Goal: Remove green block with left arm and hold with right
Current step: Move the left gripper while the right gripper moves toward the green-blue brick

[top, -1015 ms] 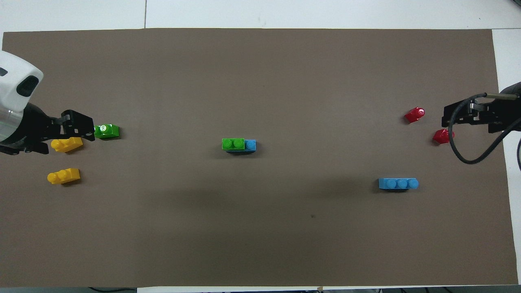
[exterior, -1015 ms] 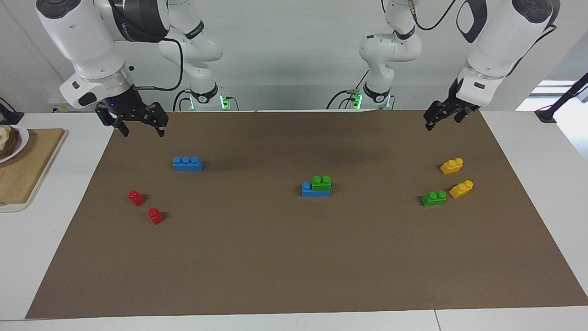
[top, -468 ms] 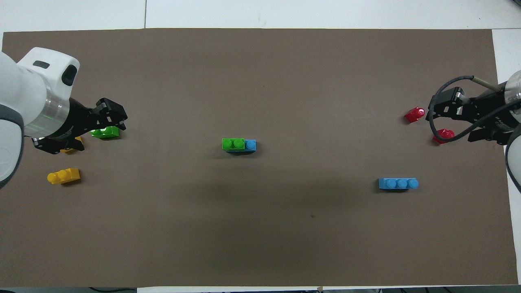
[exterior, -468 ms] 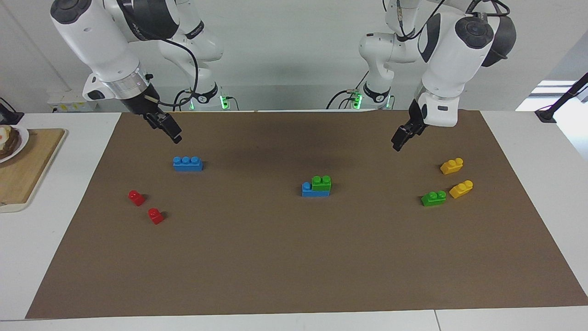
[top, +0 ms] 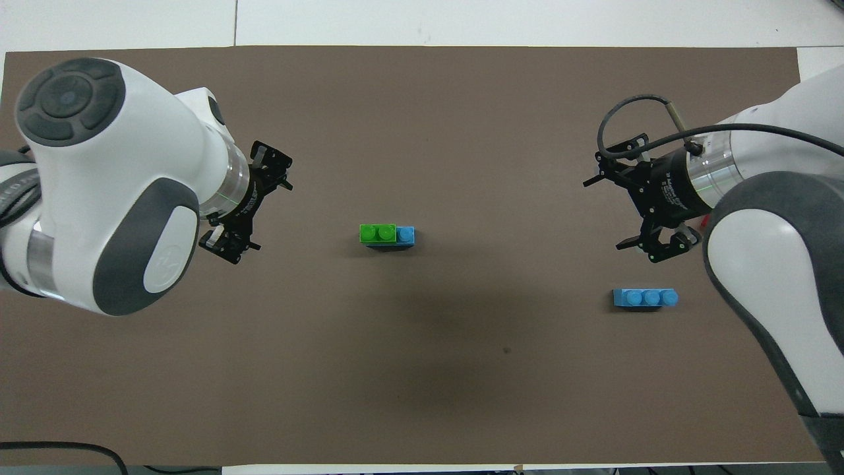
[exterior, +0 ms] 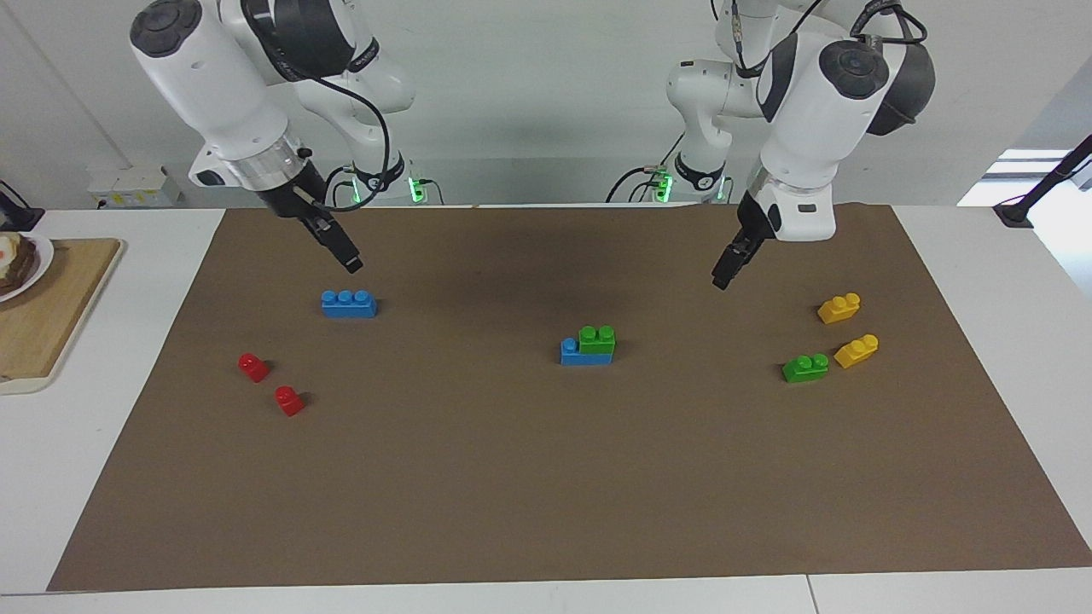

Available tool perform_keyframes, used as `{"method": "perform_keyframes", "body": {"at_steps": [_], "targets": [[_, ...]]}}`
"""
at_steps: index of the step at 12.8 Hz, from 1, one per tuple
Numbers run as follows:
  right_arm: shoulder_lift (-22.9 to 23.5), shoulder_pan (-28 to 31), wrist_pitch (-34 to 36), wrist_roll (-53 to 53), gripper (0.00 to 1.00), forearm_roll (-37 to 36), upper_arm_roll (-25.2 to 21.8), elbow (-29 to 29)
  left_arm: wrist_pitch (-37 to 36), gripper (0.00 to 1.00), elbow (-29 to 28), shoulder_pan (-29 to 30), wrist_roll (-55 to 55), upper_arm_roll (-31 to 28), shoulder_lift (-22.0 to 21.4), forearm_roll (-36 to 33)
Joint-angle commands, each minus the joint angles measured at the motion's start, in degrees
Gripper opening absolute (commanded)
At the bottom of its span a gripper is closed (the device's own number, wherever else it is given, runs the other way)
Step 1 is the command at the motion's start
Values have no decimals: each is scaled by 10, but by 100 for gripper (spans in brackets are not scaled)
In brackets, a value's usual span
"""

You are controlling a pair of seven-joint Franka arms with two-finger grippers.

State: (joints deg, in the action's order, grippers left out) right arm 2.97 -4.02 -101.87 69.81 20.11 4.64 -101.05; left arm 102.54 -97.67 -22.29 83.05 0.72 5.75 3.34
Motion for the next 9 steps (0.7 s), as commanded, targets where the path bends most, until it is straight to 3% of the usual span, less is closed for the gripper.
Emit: {"method": "perform_keyframes", "body": {"at_steps": [1,7,9], "targets": [[33,-14,-43,70,97,53,0,-5,31,100,-10,-11,77,-8,12,9],[78,-79,-164,153,97,100,0,-40,91,100,-38,-35,227,-8,23,9],[95,-97,-199,177,97,112,0,-41,101,100,-33,-46,283,-9,45,10]]}}
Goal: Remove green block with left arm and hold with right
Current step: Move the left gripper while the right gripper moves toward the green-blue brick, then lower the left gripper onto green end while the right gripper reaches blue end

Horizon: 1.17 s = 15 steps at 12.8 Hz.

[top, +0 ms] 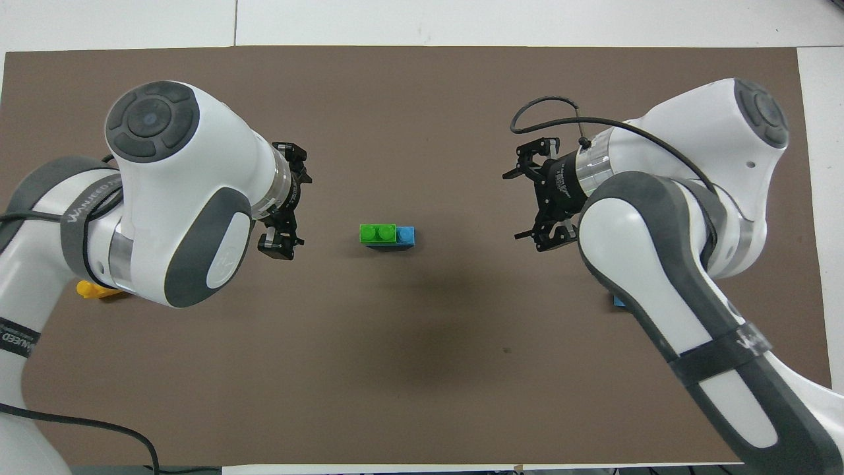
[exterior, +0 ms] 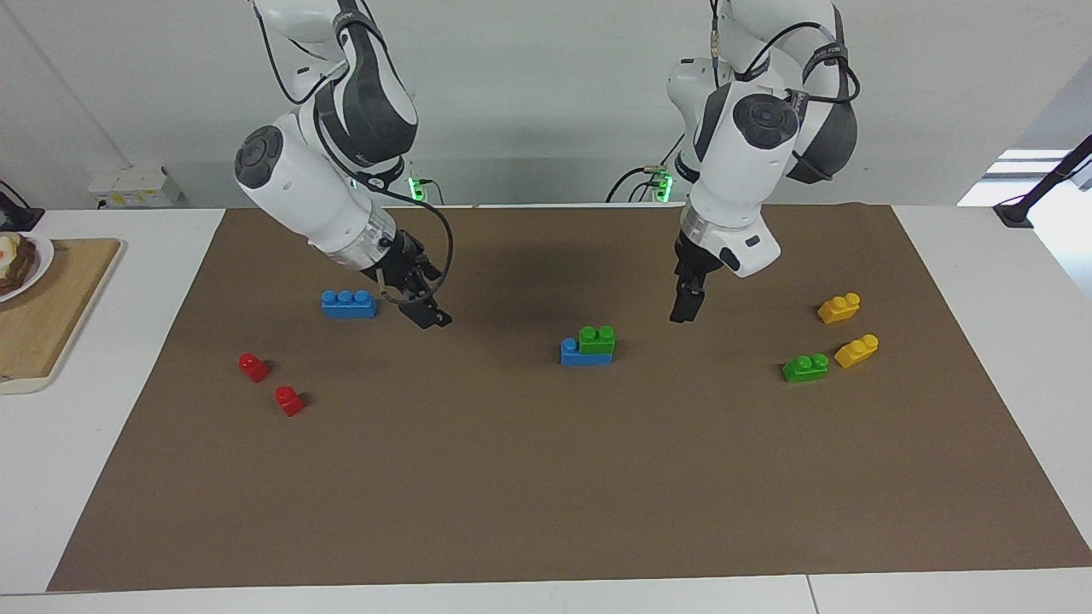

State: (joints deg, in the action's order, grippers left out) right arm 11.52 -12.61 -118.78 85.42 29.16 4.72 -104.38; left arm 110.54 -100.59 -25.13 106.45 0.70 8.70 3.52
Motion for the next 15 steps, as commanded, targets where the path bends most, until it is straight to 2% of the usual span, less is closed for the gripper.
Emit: {"method": "perform_keyframes", "body": {"at_steps": [1,3,6,8,10,15], "targets": [[12,-17,-47,32,97,31,-1,-10,30,100,-4,-18,53,-8,25,10],[13,-35,-87,49,97,34,-1,-34,35,100,-3,-43,56,-10,32,7],[25,-55,-116,54,97,37,0,-43,24,100,7,-47,80,-10,53,11],[39,-73,-124,55,97,38,-1,-43,20,100,17,-41,155,-9,78,24],[51,-89,-151,62,97,50,-1,-45,18,100,12,-51,162,-9,85,26],[82,-127,-203,80,97,58,-1,-44,56,100,27,-80,211,-10,112,20]]}}
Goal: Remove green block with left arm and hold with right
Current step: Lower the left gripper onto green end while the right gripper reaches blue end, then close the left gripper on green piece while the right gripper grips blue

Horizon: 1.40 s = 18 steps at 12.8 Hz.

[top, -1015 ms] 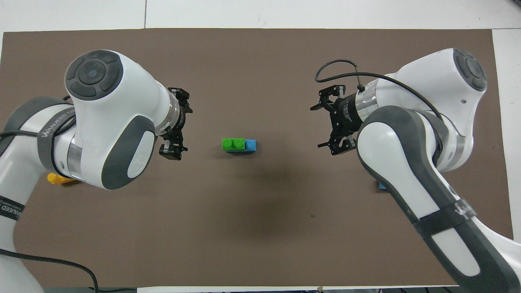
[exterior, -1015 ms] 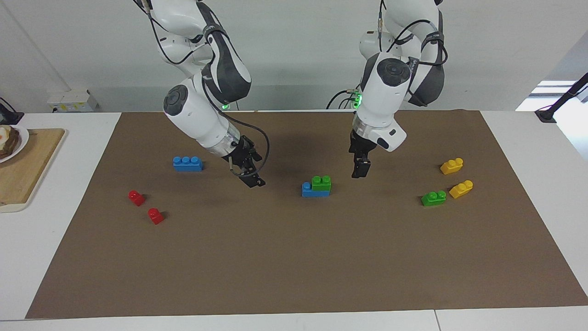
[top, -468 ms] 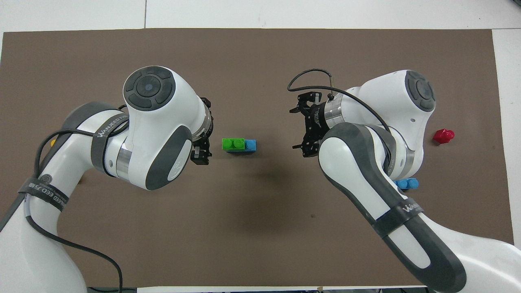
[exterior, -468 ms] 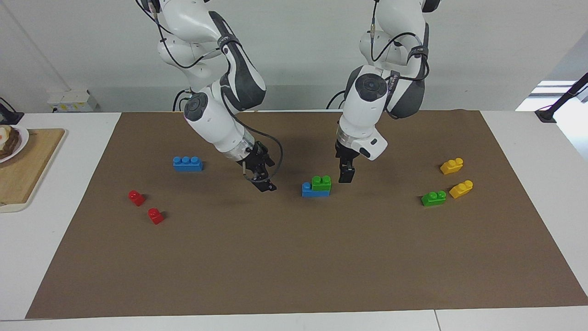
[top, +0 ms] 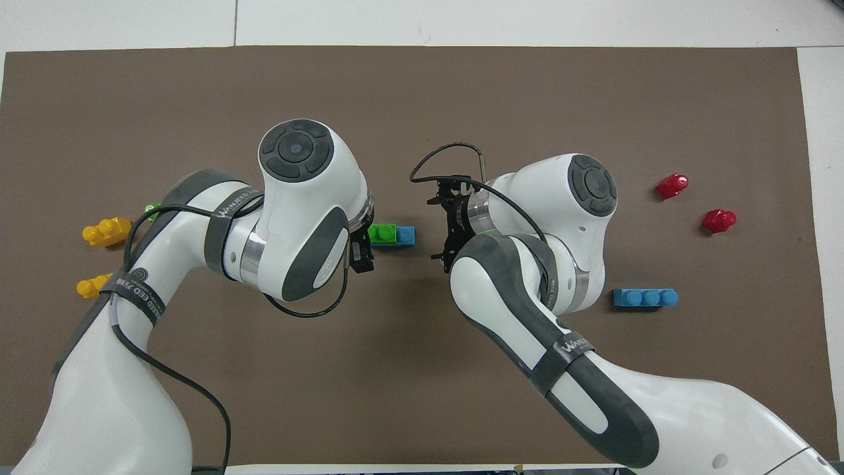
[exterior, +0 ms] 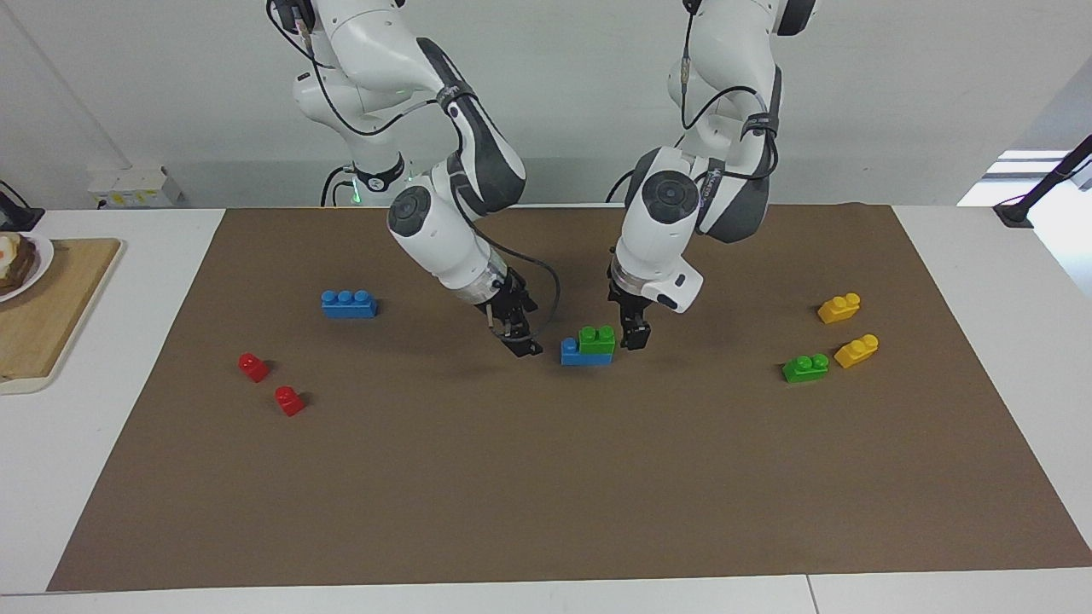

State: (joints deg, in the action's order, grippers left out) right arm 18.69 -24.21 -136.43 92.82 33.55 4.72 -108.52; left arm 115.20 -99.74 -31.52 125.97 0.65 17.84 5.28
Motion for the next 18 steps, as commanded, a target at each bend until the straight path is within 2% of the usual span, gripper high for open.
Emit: {"method": "perform_keyframes", "body": {"at_steps": [1,4,7,15,18], "targets": [[18,-13,-33,6,97,14,-1,-3,6,100,22,-15,16,-9,21,4],[35,-25,-59,6,97,20,0,-3,17,100,23,-12,22,-10,22,3],[46,-36,-79,6,97,27,-1,-1,58,100,6,-13,46,-10,23,2],[85,-50,-137,5,97,27,0,1,64,100,-24,-18,45,-10,19,-4],[85,-55,-140,5,96,28,0,2,81,100,-41,-28,43,-10,17,-4]]}}
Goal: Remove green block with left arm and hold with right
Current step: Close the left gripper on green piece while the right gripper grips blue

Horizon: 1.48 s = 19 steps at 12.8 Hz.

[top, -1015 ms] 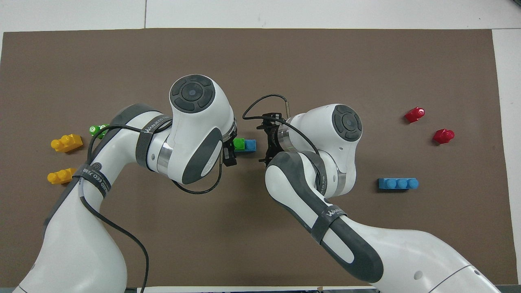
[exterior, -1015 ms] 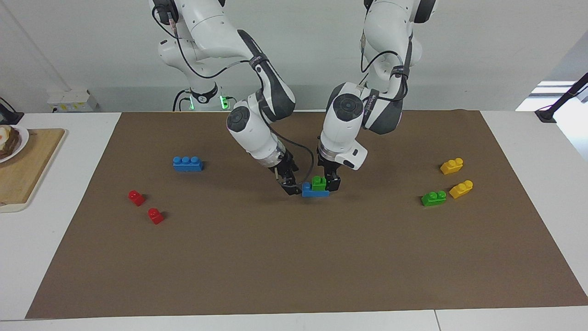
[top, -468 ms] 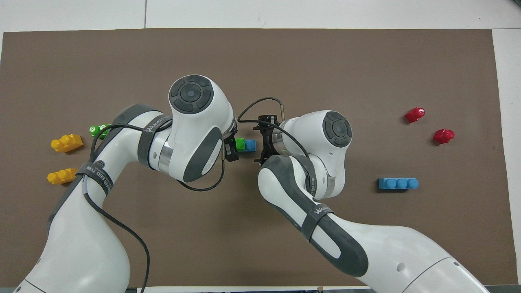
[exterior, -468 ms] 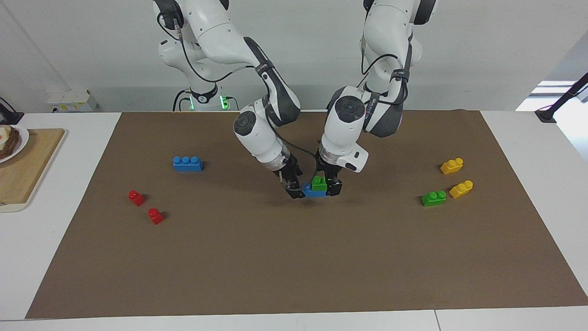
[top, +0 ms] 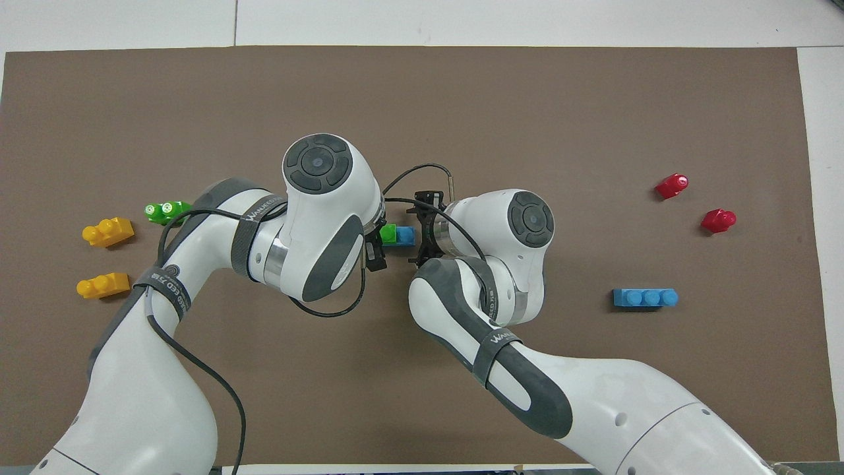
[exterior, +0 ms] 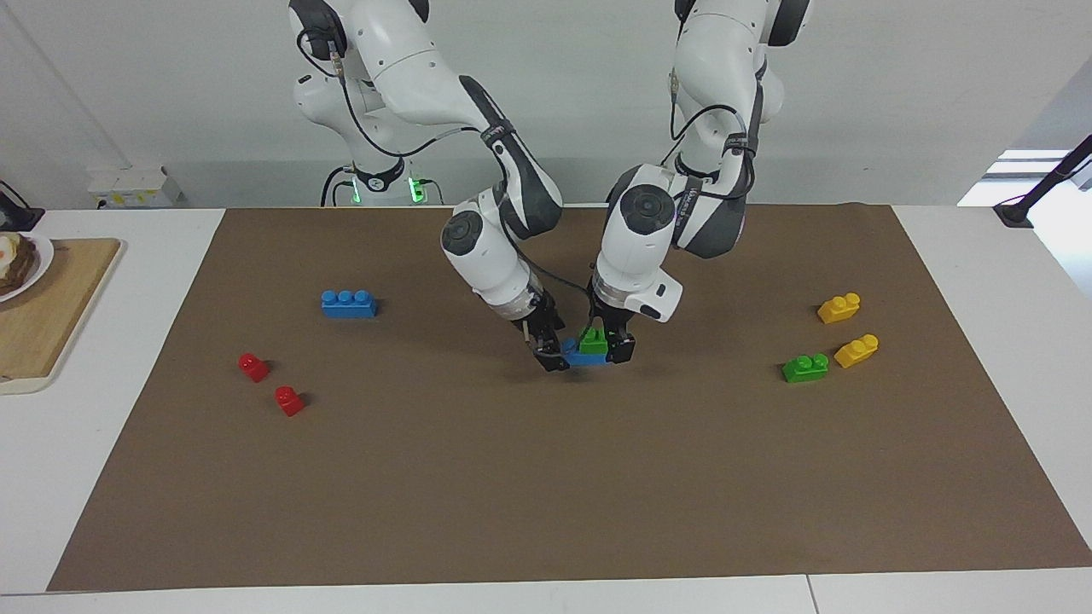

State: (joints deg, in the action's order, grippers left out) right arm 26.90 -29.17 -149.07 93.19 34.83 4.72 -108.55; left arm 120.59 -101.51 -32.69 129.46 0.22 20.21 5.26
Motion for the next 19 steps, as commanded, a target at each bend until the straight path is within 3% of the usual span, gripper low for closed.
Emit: {"method": "perform_keyframes", "body": {"at_steps": [1,9,11,14,17,18,19], "targets": [[3,-5,-13,2,95,15,0,3,34,100,-32,-19,8,-6,-8,-3],[3,-16,-25,3,84,15,0,4,40,100,-45,-20,5,-6,-11,-3],[3,-20,-39,2,66,38,0,3,46,100,-51,-25,4,-6,-13,-3],[6,-26,-47,-1,0,38,0,2,45,100,-50,-25,0,-6,-13,-3],[10,-27,-48,-6,0,38,-1,1,45,97,-50,-25,0,-6,-13,-3],[12,-27,-59,-5,0,38,0,1,45,93,-50,-25,0,-6,-13,-3],[14,-28,-65,-3,0,38,0,0,45,82,-50,-25,0,-6,-13,-3]]}}
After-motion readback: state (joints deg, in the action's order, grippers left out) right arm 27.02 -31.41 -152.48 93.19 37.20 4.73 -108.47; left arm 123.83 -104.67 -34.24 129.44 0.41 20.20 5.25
